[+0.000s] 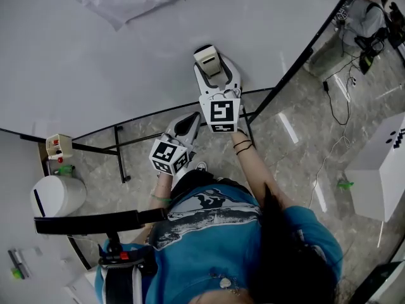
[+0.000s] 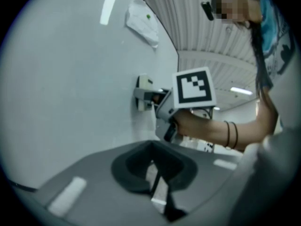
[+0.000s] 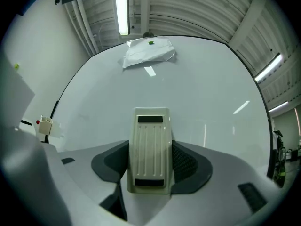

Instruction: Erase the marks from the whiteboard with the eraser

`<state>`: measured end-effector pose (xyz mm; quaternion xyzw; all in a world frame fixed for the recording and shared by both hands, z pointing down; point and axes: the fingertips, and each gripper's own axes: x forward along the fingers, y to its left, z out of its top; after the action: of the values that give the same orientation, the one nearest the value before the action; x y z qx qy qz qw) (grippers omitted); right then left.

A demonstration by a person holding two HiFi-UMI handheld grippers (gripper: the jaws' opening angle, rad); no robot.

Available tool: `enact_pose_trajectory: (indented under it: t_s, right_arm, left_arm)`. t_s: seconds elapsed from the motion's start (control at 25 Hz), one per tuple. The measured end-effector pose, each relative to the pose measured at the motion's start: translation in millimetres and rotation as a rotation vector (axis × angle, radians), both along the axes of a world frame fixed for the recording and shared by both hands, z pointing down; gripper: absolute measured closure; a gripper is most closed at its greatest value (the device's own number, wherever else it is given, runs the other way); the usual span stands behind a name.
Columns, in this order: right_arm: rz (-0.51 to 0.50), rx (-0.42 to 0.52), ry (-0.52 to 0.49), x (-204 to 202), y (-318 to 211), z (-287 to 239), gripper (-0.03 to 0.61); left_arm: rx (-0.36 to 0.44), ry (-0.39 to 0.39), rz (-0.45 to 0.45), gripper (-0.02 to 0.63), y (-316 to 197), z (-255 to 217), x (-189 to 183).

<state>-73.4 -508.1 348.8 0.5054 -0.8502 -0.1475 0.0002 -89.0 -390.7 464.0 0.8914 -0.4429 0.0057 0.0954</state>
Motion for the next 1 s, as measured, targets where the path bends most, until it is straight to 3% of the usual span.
enact_pose_trajectory:
  t_s: [0.36,1.0]
  right_arm:
    - [0.034,-0.001,0.006,17,-9,-7,0.316]
    - [0.2,0.074,-0.009,198,-62,-113,0.316]
  left_arm:
    - [0.003,0.004,0.002,0.611,0,1,-4]
    - [0.011,0.007,0.096,0.611,7,0,24]
